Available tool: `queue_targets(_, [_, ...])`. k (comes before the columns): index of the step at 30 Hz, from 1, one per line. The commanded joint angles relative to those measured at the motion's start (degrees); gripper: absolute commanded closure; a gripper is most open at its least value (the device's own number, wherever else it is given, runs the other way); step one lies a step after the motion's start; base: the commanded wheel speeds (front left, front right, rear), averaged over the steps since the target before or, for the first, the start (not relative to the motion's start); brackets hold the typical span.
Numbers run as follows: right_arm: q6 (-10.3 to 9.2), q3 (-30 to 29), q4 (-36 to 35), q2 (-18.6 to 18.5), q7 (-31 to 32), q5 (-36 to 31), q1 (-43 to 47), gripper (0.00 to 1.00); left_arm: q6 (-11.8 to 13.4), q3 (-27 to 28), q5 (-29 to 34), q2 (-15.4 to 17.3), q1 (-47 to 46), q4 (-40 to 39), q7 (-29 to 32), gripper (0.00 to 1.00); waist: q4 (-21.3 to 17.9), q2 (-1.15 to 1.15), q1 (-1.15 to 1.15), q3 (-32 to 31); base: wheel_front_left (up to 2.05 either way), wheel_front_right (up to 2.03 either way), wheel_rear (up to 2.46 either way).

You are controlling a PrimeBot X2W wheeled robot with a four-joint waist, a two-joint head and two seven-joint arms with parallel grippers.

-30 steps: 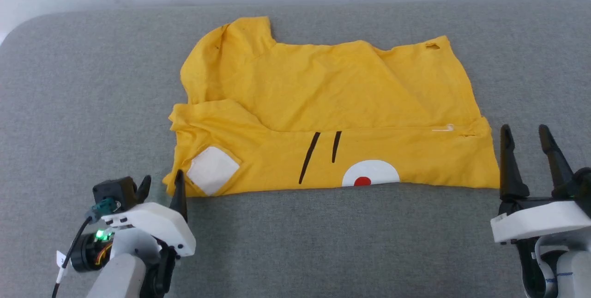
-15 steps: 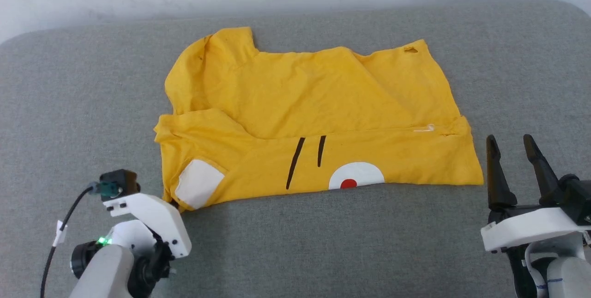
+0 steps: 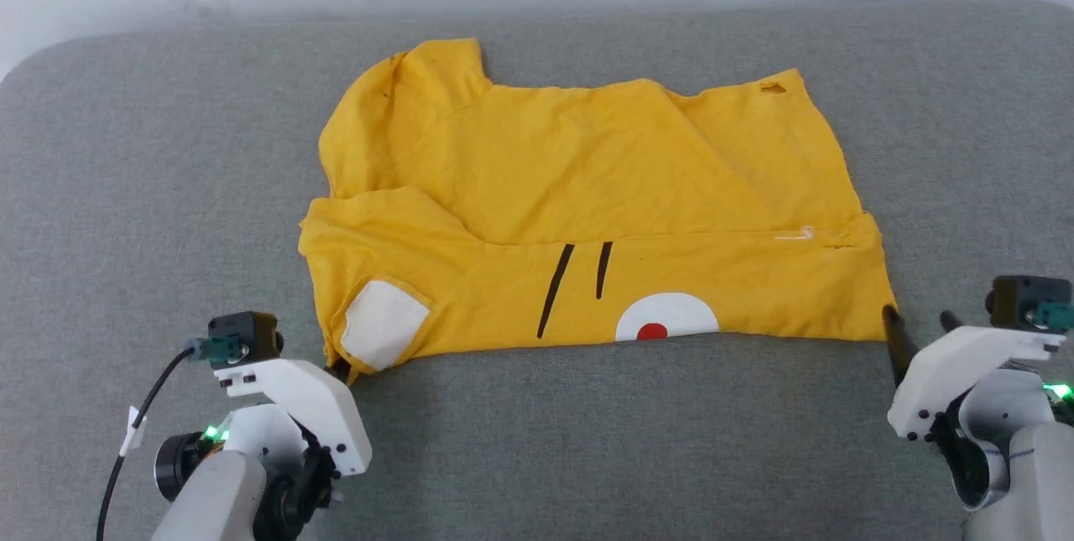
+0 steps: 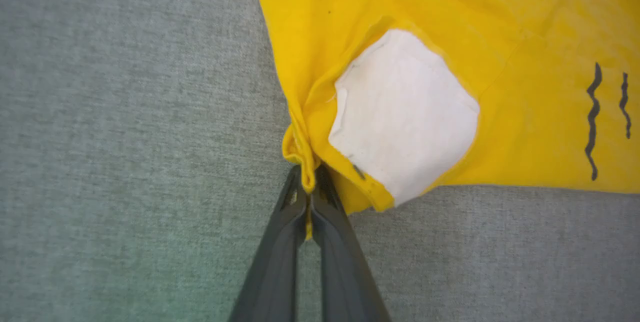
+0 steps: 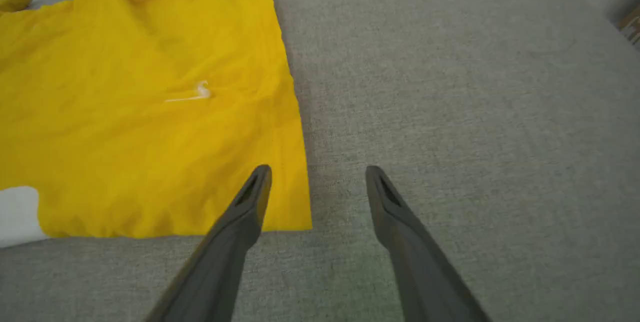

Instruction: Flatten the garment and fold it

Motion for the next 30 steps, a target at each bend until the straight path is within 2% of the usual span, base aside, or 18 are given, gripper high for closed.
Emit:
queue_targets(1, [-0.11, -1.2, 2.8, 0.2, 6.0, 0.1, -2.4, 0.00, -0.8, -0.7, 0.4, -0.5, 0.4, 0.4, -0.2, 1.00, 0.7, 0.00, 0.00, 0.6, 0.00, 0.00, 0.00])
queue_targets(6, [-0.11, -1.3, 5.8, 0.2, 19.2, -0.8, -5.7, 0.00, -1.4, -1.2, 0.8, -0.7, -0.4, 0.5, -1.7, 1.00, 1.6, 0.00, 0.00, 1.4, 0.00, 0.00, 0.00])
queue_targets(7, [-0.11, -1.2, 6.0, 0.2, 21.6, -1.1, -6.0, 0.09, -1.6, -1.3, 0.9, -0.7, -0.6, 0.6, -2.0, 1.00, 1.8, 0.00, 0.00, 1.6, 0.00, 0.00, 0.00])
queue_targets(8, [-0.11, -1.2, 6.1, 0.2, 24.2, -1.7, -6.2, 0.53, -1.7, -1.4, 1.0, -0.7, -0.7, 0.6, -2.4, 1.00, 1.9, 0.00, 0.00, 1.7, 0.00, 0.00, 0.00])
queue_targets(9, [-0.11, -1.2, 5.9, 0.1, 26.8, -2.2, -6.2, 0.73, -1.9, -1.5, 1.3, -0.7, -0.8, 0.6, -3.0, 1.00, 2.1, 0.00, 0.00, 1.8, 0.00, 0.00, 0.00])
queue_targets(10, [-0.11, -1.4, 5.6, 0.1, 29.0, -2.6, -6.2, 1.00, -2.0, -1.6, 1.5, -0.7, -1.0, 0.6, -3.6, 1.00, 2.2, 0.00, 0.00, 1.9, 0.00, 0.00, 0.00])
queue_targets(12, [-0.11, -1.7, 4.3, 0.1, 31.7, -2.8, -6.2, 1.00, -2.2, -1.7, 2.0, -0.7, -1.2, 0.7, -5.0, 1.00, 2.5, 0.00, 0.00, 2.0, 0.00, 0.00, 0.00])
queue_targets(14, [-0.11, -2.0, 2.2, -0.1, 31.2, -2.8, -6.2, 1.00, -2.4, -1.8, 2.7, -0.6, -1.6, 0.9, -6.9, 1.00, 2.8, 0.00, 0.00, 1.9, 0.00, 0.00, 0.00])
queue_targets(21, [-0.11, -3.4, -7.3, -0.4, 22.2, 0.0, -2.2, 1.00, -1.6, -1.9, 5.4, -0.2, -1.4, 0.2, -13.2, 1.00, 4.2, 0.00, 0.00, 0.0, 0.00, 0.00, 0.00])
queue_targets(26, [-0.11, -5.0, -14.1, -0.2, 21.2, 1.2, 2.6, 1.00, -0.1, -1.5, 6.1, 1.0, 1.0, -2.5, -13.7, 1.00, 4.4, 0.00, 0.00, -1.0, 0.00, 0.00, 0.00])
queue_targets(30, [-0.11, -6.8, -20.2, 0.0, 22.2, 2.4, 8.0, 1.00, 1.7, -1.5, 5.9, 1.8, 4.4, -6.0, -11.6, 1.00, 4.5, 0.00, 0.00, -1.6, 0.00, 0.00, 0.00])
